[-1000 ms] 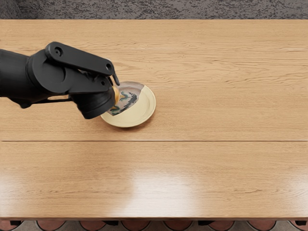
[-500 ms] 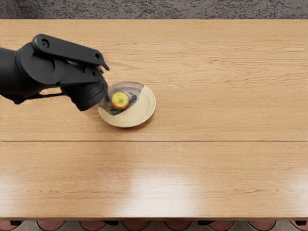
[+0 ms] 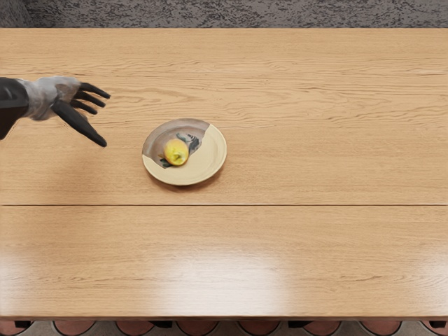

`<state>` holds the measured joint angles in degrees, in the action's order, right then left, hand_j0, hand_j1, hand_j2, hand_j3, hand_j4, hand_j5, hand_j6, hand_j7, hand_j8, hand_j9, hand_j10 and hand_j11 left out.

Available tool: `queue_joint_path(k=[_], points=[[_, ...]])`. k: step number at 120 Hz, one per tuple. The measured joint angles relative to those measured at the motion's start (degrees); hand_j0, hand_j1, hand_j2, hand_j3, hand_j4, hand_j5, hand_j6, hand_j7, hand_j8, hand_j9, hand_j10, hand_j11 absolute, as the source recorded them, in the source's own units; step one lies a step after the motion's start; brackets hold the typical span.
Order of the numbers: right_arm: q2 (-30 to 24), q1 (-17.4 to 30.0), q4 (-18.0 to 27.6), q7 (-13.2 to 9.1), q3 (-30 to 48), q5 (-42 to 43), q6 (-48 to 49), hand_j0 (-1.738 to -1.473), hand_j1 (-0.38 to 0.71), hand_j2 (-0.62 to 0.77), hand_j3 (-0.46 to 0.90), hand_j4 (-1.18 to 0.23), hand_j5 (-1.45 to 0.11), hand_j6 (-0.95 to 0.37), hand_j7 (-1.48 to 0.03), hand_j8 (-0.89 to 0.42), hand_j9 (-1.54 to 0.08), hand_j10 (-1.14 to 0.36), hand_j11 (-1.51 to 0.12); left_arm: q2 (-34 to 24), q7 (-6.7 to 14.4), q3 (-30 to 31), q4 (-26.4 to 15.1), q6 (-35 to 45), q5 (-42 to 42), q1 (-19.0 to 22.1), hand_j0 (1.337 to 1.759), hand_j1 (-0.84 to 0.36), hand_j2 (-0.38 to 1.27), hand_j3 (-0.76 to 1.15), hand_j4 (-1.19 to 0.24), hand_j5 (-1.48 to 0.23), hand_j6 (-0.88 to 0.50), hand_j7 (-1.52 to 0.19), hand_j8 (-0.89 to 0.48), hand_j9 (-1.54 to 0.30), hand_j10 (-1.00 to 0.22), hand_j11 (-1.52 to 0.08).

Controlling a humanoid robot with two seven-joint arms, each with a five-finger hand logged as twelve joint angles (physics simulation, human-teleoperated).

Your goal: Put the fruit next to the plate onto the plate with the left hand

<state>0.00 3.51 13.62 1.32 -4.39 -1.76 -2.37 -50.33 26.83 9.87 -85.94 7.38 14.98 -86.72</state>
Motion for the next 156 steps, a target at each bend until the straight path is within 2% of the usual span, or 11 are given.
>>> queue_joint_path(k=[11,18,34,53,66,73,91,156], points=[[0.0,0.0,0.0,0.0,0.0,0.0,0.0,-1.658,-0.30,-0.01,0.00,-0.04,-0.05,-0.04,-0.05,-0.04,-0.05,-0.04,-0.05,-1.9,-6.9,-2.3,0.2,-8.1,0.6,2.4,1.658,0.05,0.06,0.00,-0.25,-0.33,-0.25,-0.33,-0.25,-0.33,-0.26,-0.33],[0.0,0.0,0.0,0.0,0.0,0.0,0.0,-1.658,-0.30,-0.01,0.00,-0.04,-0.05,-0.04,-0.05,-0.04,-0.05,-0.04,-0.05,-2.7,-10.3,-4.2,0.6,-12.4,0.8,4.5,1.658,0.05,0.06,0.00,-0.25,-0.33,-0.25,-0.33,-0.25,-0.33,-0.25,-0.33],[0.0,0.0,0.0,0.0,0.0,0.0,0.0,-1.658,-0.30,-0.01,0.00,-0.04,-0.05,-0.04,-0.05,-0.04,-0.05,-0.04,-0.05,-2.9,-15.7,-7.4,1.2,-17.7,0.9,7.3,1.658,0.05,0.05,0.00,-0.25,-0.33,-0.25,-0.33,-0.25,-0.33,-0.25,-0.33],[0.0,0.0,0.0,0.0,0.0,0.0,0.0,-1.658,-0.30,-0.01,0.00,-0.04,-0.05,-0.04,-0.05,-0.04,-0.05,-0.04,-0.05,-6.8,-22.0,-10.8,1.8,-20.0,1.4,15.9,1.658,0.05,0.05,0.00,-0.25,-0.32,-0.25,-0.32,-0.25,-0.32,-0.25,-0.32],[0.0,0.0,0.0,0.0,0.0,0.0,0.0,-1.658,-0.30,-0.01,0.00,-0.04,-0.05,-0.04,-0.05,-0.04,-0.05,-0.04,-0.05,-7.0,-25.3,-15.1,2.4,-22.8,1.6,22.9,1.658,0.05,0.05,0.00,-0.25,-0.32,-0.25,-0.32,-0.25,-0.32,-0.25,-0.32],[0.0,0.0,0.0,0.0,0.0,0.0,0.0,-1.658,-0.30,-0.01,0.00,-0.04,-0.05,-0.04,-0.05,-0.04,-0.05,-0.04,-0.05,-7.3,-26.2,-18.1,2.7,-24.5,1.7,25.7,1.658,0.05,0.05,0.00,-0.25,-0.32,-0.25,-0.32,-0.25,-0.32,-0.25,-0.32],[0.0,0.0,0.0,0.0,0.0,0.0,0.0,-1.658,-0.30,-0.01,0.00,-0.04,-0.05,-0.04,-0.05,-0.04,-0.05,-0.04,-0.05,-7.8,-27.2,-21.4,3.4,-26.5,1.9,25.8,1.658,0.05,0.05,0.00,-0.25,-0.32,-0.25,-0.32,-0.25,-0.32,-0.25,-0.32],[0.0,0.0,0.0,0.0,0.0,0.0,0.0,-1.658,-0.30,-0.01,0.00,-0.04,-0.05,-0.04,-0.05,-0.04,-0.05,-0.04,-0.05,-7.8,-27.6,-22.4,4.0,-27.7,2.0,25.8,1.658,0.05,0.05,0.00,-0.25,-0.32,-0.25,-0.32,-0.25,-0.32,-0.25,-0.32]])
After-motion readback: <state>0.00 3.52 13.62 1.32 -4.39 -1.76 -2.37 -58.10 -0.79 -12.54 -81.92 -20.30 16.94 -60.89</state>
